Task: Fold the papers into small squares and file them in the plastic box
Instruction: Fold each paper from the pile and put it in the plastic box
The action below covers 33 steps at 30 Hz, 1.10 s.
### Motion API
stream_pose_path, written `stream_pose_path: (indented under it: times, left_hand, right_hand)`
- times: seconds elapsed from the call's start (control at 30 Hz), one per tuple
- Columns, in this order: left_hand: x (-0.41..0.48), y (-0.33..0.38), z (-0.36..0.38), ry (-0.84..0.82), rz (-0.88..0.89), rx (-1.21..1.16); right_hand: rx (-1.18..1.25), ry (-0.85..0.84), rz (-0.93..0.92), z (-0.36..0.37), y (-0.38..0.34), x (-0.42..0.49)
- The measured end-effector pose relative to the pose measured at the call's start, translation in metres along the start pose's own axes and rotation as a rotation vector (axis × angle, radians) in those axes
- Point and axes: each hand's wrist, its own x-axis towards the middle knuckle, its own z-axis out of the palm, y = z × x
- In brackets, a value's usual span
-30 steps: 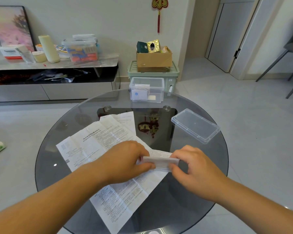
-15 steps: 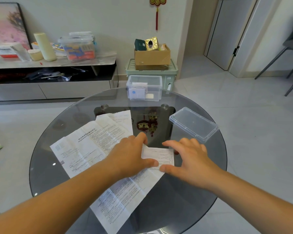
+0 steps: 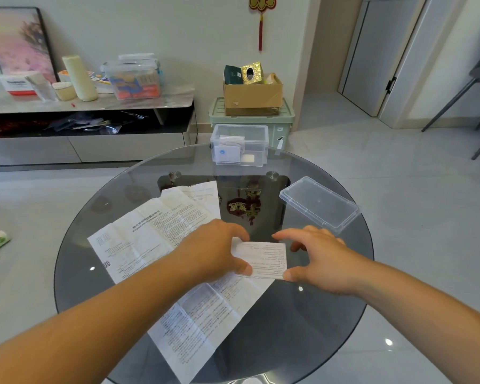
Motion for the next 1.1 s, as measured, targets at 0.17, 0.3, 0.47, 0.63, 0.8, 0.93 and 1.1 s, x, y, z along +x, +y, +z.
stream_pose_path:
  times: [0.17,0.3,0.47,0.63,0.8,0.93,1.1]
  left_hand:
    - [0.002,0.003,0.0,0.032,0.013,0.042]
    - [0.008,0.007,0.004,0.081,0.01,0.039]
    - [0.011,0.009,0.006,0.11,0.041,-0.005]
    - [0.008,0.011,0.005,0.084,0.051,-0.119]
    - [0.005,0.012,0.002,0.052,0.044,-0.205]
    - [0.002,0.016,-0.002,0.013,-0.021,-0.418]
    - [0.001,0.012,-0.004,-0.036,-0.078,-0.538]
  right_hand:
    - [0.076,0.087,-0.074,0.005,0.0,-0.004]
    - [0.01,0.192,-0.278,0.01,-0.008,-0.01]
    - [-0.043,0.154,-0.327,0.02,-0.007,-0.015]
    - [-0.021,0.154,-0.303,0.019,-0.008,-0.017]
    - [-0.073,0.178,-0.342,0.024,-0.009,-0.018]
    - [-0.095,0.211,-0.335,0.026,-0.013,-0.018]
    - [-0.079,0.267,-0.369,0.025,-0.016,-0.021]
